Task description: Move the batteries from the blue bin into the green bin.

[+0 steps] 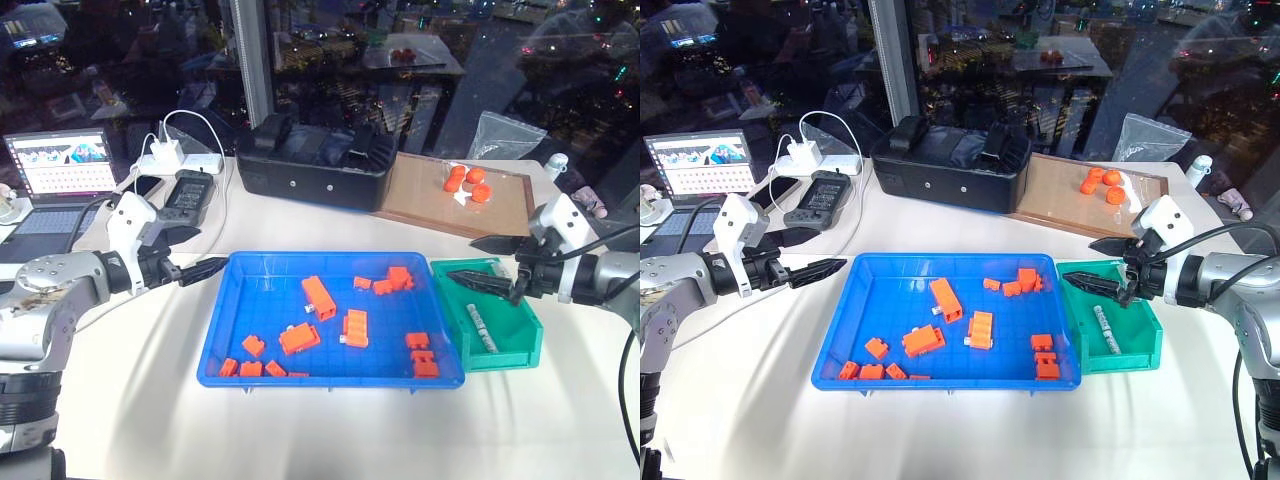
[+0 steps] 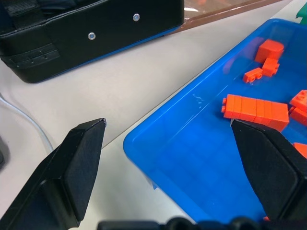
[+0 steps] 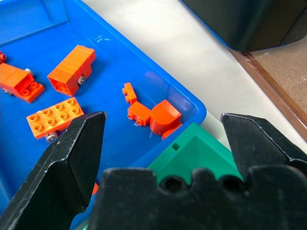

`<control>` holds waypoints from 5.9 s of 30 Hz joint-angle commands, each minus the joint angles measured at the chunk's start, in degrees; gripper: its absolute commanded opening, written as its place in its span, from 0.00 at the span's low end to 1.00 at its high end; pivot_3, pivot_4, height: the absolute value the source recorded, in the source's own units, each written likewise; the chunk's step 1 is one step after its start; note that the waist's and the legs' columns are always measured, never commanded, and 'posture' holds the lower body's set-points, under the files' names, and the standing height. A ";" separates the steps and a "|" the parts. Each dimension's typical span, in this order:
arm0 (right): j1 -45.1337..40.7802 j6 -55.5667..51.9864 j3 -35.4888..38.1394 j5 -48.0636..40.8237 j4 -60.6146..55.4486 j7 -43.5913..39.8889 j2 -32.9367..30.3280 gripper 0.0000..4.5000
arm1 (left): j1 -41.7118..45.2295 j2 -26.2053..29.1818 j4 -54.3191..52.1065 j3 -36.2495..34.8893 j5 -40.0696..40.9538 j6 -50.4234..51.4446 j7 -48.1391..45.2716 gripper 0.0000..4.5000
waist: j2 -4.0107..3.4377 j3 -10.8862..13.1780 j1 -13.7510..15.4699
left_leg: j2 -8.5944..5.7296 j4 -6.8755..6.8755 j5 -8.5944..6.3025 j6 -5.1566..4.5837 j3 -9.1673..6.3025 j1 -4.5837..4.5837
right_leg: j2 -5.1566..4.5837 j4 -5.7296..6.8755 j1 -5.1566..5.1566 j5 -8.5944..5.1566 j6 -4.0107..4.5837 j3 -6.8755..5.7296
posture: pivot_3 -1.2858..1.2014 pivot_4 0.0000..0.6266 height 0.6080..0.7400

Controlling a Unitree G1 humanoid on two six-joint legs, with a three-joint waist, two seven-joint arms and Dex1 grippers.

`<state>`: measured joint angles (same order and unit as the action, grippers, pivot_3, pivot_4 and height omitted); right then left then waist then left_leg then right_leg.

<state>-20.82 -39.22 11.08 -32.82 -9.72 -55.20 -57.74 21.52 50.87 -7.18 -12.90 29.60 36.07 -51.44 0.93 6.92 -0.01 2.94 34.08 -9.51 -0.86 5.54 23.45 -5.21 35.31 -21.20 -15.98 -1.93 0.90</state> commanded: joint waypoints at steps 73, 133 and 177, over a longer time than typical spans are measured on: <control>-19.24 -0.29 -28.98 21.82 -0.97 -11.05 10.85 1.00 | -4.68 4.83 -8.03 7.02 -0.01 -4.38 -14.63 1.00 | 0.17 0.09 0.29 | 0.07 0.49 0.00 -0.01 0.02 0.41 | 0.17 0.80 -0.83 -0.13 0.28 -0.02 | 0.52 0.24 0.97; -20.31 -4.59 -43.46 27.59 -4.67 -14.11 19.36 1.00 | -4.69 4.95 -7.03 7.07 -1.83 -5.98 -14.44 1.00 | 0.18 0.07 0.36 | 0.12 0.61 0.00 -0.01 0.01 0.40 | 0.24 0.86 -0.93 -0.12 0.32 -0.06 | 0.52 0.24 0.97; -22.86 -0.48 -17.03 24.86 8.27 -13.23 -1.70 0.05 | 6.58 -1.66 0.01 9.67 -0.16 -7.52 -16.02 1.00 | 0.18 0.07 1.38 | 0.03 0.64 0.00 -0.01 0.29 0.58 | 0.09 0.76 -0.94 -0.13 0.29 -0.21 | 0.52 0.24 0.97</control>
<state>-43.66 -41.48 -9.28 -9.12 -2.45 -68.79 -57.74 26.50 49.48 -6.86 -1.67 27.93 28.81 -67.19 1.11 6.99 1.38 2.94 34.74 -9.51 -0.87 5.90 24.05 -5.18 36.03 -22.15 -16.11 -1.64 0.70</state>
